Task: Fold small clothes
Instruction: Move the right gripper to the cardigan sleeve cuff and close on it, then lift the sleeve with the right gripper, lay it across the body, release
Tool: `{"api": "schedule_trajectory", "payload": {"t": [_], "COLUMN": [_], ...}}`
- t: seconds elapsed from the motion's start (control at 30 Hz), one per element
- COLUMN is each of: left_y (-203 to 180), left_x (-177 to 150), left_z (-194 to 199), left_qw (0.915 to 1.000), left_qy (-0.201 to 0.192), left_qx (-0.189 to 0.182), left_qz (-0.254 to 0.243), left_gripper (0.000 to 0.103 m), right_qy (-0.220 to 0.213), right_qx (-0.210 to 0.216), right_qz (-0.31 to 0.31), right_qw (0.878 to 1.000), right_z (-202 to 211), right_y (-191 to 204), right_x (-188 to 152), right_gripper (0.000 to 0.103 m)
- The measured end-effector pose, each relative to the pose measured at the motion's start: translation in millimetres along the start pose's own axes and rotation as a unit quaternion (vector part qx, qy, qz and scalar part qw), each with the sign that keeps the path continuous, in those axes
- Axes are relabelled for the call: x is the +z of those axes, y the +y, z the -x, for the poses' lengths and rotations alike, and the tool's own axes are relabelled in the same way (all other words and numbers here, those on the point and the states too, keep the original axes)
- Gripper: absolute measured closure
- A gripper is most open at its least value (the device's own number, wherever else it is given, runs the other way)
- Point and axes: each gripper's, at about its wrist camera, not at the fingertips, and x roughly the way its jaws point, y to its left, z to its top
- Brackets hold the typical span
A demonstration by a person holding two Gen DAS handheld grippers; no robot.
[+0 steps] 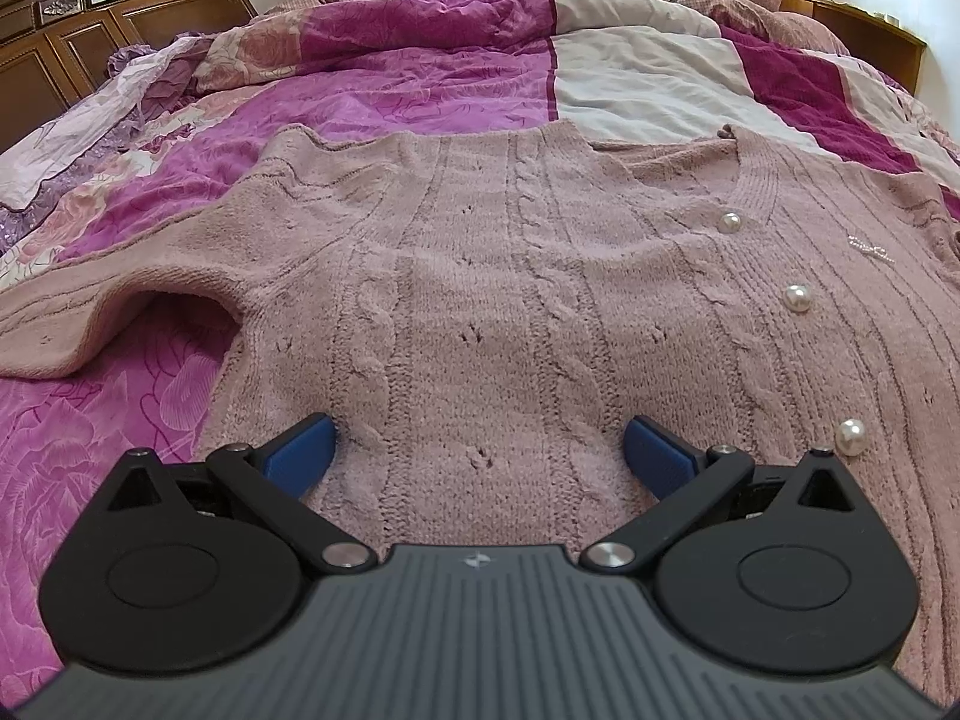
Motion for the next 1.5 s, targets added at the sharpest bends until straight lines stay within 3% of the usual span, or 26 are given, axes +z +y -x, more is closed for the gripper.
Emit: {"api": "schedule_trajectory", "payload": {"t": [0.23, 0.4, 0.47, 0.53, 0.57, 0.77, 0.87, 1.03, 1.1, 1.3, 1.5], "left_y": [0, 0, 1, 2, 2, 2, 2, 2, 3, 4, 7], "left_x": [0, -1, -2, -3, -3, -4, -5, -5, -5, -3, 2], "left_z": [0, 1, 1, 1, 1, 1, 1, 1, 1, 1, 2], "left_qw": [1.0000, 0.9999, 0.9998, 0.9998, 0.9998, 0.9998, 0.9998, 0.9997, 0.9997, 0.9995, 0.9991], "left_qy": [-0.002, -0.001, -0.004, -0.001, 0.002, 0.003, 0.003, 0.004, 0.005, 0.007, 0.015], "left_qx": [-0.005, -0.009, -0.013, -0.015, -0.013, -0.016, -0.016, -0.016, -0.017, -0.021, -0.028], "left_qz": [0.005, 0.009, 0.012, 0.014, 0.012, 0.015, 0.015, 0.016, 0.016, 0.021, 0.026], "left_gripper": [0.000, 0.000, 0.000, 0.000, 0.000, 0.000, 0.000, 0.000, 0.000, 0.000, 0.000], "right_qy": [-0.010, 0.012, 0.014, 0.008, 0.003, 0.029, 0.039, 0.038, 0.037, 0.010, -0.016], "right_qx": [0.014, 0.047, 0.043, 0.035, 0.031, 0.024, 0.019, 0.016, 0.014, 0.020, 0.057], "right_qz": [0.014, 0.022, 0.030, 0.046, 0.053, 0.066, 0.071, 0.071, 0.072, 0.048, 0.007], "right_qw": [1.000, 0.999, 0.999, 0.998, 0.998, 0.997, 0.997, 0.997, 0.997, 0.999, 0.998], "right_z": [9, 7, 7, 8, 9, -1, -7, -8, -7, 9, 28], "right_y": [10, 14, 17, 20, 21, 17, 14, 9, 8, 10, 21], "right_x": [11, 8, 4, -1, -3, -8, -11, -9, -5, 13, 40], "right_gripper": [0.095, 0.091, 0.076, 0.038, 0.035, 0.037, 0.044, 0.085, 0.092, 0.093, 0.093]}}
